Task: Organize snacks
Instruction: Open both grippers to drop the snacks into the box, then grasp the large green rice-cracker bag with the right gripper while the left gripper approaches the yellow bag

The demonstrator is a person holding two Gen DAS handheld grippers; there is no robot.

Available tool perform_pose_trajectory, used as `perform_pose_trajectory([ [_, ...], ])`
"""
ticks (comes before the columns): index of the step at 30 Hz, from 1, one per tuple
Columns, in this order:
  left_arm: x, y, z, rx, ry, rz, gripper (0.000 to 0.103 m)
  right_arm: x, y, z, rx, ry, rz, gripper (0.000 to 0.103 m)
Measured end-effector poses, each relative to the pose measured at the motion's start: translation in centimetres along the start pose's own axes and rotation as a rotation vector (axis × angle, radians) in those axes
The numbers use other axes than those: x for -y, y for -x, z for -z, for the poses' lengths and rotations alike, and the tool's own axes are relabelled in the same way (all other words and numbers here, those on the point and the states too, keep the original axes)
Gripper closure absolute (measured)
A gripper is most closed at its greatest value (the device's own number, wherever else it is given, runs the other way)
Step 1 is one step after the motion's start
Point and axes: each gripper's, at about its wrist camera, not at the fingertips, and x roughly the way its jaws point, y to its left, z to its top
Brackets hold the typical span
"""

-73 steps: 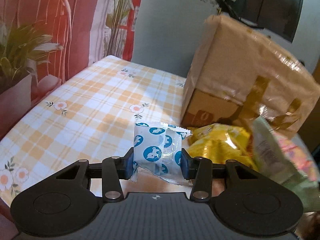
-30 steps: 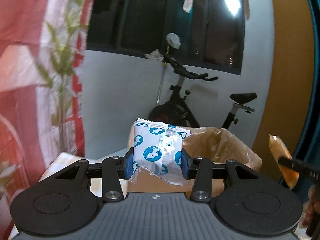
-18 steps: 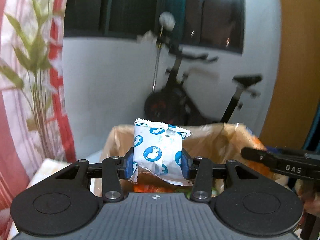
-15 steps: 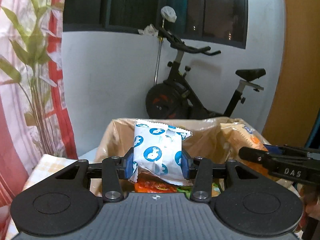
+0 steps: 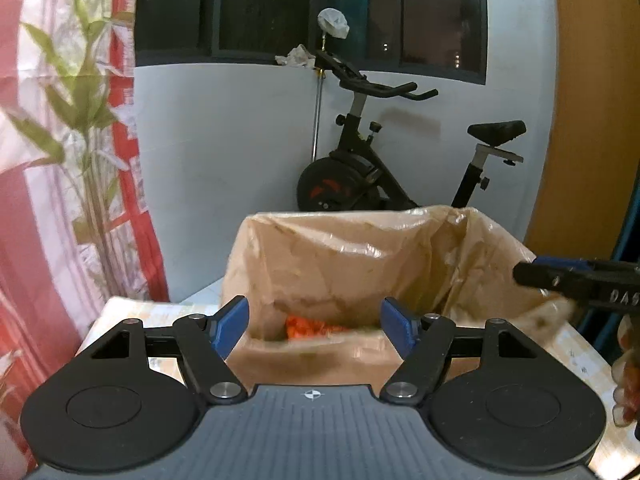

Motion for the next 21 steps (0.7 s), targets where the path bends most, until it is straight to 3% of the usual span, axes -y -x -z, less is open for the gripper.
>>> perform_pose_trajectory([
  [3, -0.2, 2.0, 1.4, -0.029, 0.029, 0.027, 0.028, -0.4, 1.9, 0.5, 0.029, 0.008, -0.021, 0.044],
  [11, -0.1, 6.6, 6.7, -0.017, 0.100, 0.036, 0.029, -0.7, 5.3, 3.8, 0.049, 0.025, -0.033, 0.043],
  [21, 1.3, 8.5, 11.7, -0.042, 0.193, -0.018, 0.030, -2.1, 8.4, 12.1, 0.010, 0.052, -0.034, 0.029],
])
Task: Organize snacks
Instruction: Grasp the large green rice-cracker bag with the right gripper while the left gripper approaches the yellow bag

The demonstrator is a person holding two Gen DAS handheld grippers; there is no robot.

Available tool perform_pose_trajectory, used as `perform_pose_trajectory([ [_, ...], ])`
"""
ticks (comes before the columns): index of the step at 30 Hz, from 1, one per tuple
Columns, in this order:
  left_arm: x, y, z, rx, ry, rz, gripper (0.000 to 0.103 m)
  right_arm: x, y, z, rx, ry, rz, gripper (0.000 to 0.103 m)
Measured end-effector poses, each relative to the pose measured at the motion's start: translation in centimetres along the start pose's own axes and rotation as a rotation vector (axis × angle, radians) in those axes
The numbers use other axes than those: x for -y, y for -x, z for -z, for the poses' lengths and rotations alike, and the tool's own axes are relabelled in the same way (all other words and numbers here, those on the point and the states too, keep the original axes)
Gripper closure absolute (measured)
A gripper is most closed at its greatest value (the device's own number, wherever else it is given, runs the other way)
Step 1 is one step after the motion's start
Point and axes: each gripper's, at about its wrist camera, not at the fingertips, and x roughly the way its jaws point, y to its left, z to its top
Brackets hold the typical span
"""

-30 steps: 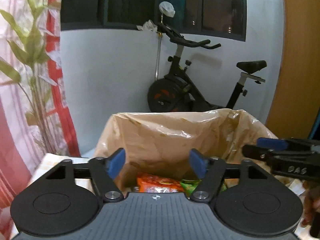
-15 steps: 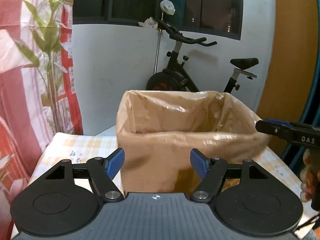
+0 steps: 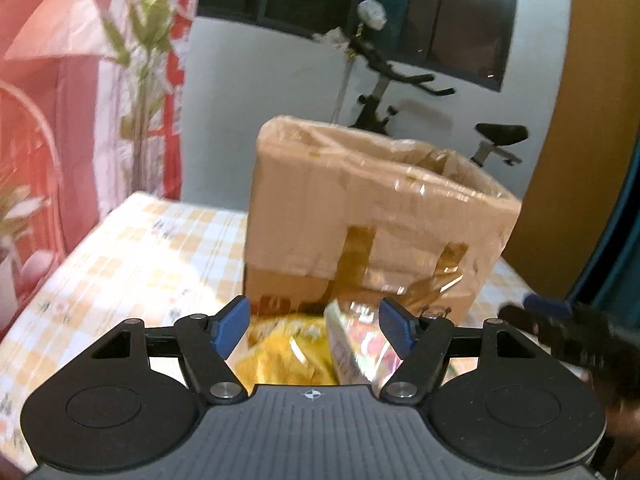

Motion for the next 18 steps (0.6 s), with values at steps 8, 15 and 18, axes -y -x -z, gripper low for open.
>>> perform_pose_trajectory([
  [8, 0.3, 0.8, 3.8, -0.038, 0.009, -0.059, 0.031, -1.9, 1.2, 5.7, -0.119, 0.060, -0.037, 0.014],
  [15, -1.2, 0.5, 4.3, -0.053, 0.061, -0.073, 0.031, -5.2, 0.3, 7.1, -0.168, 0.283, -0.071, 0.003],
  [18, -1.4, 0.1, 4.8, -0.074, 0.067, -0.064, 0.031, -6.1, -0.2, 7.8, -0.178, 0.347, -0.078, 0.000],
])
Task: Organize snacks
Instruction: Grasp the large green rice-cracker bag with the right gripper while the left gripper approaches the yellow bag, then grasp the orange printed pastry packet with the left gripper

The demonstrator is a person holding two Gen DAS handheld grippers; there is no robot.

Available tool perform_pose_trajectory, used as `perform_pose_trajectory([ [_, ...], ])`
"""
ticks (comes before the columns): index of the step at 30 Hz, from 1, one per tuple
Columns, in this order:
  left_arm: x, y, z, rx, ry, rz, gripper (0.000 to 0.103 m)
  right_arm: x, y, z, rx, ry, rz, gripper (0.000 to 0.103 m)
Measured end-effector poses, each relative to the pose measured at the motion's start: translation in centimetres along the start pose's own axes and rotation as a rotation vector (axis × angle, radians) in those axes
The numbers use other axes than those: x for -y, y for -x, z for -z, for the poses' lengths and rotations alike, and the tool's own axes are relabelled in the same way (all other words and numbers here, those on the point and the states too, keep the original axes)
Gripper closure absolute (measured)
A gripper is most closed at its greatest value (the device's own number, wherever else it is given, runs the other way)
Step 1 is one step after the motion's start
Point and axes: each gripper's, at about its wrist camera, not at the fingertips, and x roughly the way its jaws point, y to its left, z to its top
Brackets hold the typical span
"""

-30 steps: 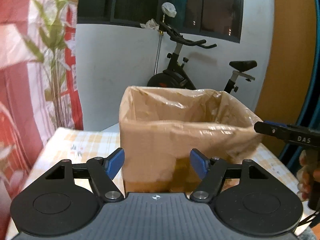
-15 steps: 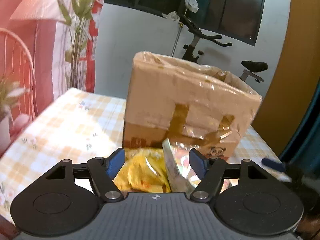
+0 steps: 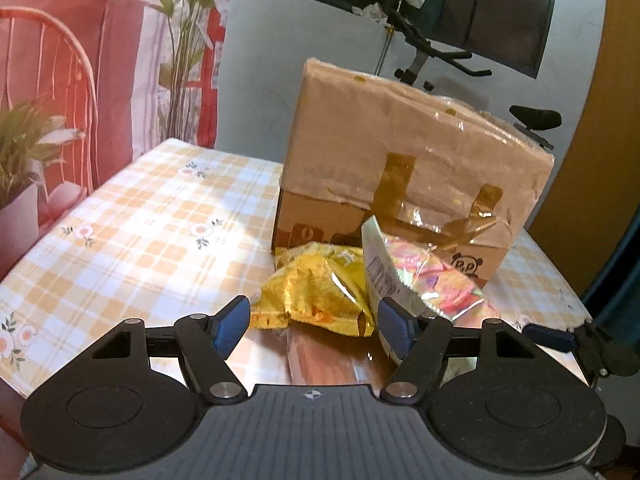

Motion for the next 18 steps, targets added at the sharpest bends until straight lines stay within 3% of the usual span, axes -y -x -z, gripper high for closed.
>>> perform_pose_trajectory([
  [14, 1.0, -1.7, 1.0, -0.041, -0.012, 0.069, 0.031, -2.5, -3.3, -0.5, 0.023, 0.244, -0.003, 0.000],
  [18, 1.5, -2.1, 0.9, -0.051, -0.021, 0.087, 0.031, -2.5, -4.1, -0.8, 0.018, 0.245, -0.014, 0.000],
])
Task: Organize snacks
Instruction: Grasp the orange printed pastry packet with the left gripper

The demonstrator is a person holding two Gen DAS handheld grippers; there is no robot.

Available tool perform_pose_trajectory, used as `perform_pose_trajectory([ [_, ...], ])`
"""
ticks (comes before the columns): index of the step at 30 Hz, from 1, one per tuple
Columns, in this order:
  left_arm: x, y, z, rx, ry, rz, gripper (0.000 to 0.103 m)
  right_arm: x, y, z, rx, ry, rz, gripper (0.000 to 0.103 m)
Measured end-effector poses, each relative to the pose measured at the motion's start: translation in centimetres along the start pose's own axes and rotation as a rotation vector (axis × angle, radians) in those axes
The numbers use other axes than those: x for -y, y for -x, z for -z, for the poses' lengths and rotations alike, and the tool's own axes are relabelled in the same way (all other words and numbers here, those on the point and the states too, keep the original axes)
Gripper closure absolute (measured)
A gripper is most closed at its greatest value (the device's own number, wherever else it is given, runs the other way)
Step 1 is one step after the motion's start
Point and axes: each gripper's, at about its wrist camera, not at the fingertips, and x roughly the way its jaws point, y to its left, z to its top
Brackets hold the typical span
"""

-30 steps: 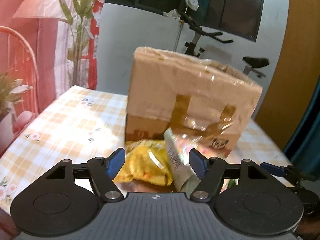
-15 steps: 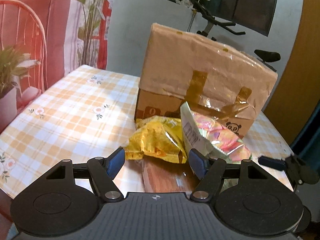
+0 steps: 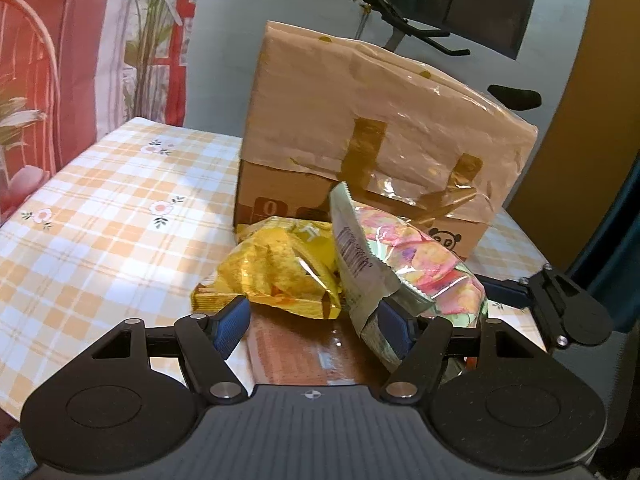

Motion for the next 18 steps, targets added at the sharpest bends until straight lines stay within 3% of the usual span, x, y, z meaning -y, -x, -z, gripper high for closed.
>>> perform_pose_trajectory([
  [8, 0.4, -0.3, 0.4, -0.006, -0.030, 0.001, 0.032, 2.3, -1.5, -0.6, -0.007, -0.145, 0.008, 0.001],
  [12, -1.2, -0.1, 0.4, 0.013, 0.039, -0.036, 0.032, 3.3, -0.9, -0.4, 0.018, -0.220, 0.035, 0.016],
  [18, -1.2, -0.9, 0.8, -0.029, 0.045, -0.036, 0.030, 5.0, 1.6, 0.9, 0.068, -0.350, 0.115, 0.020],
])
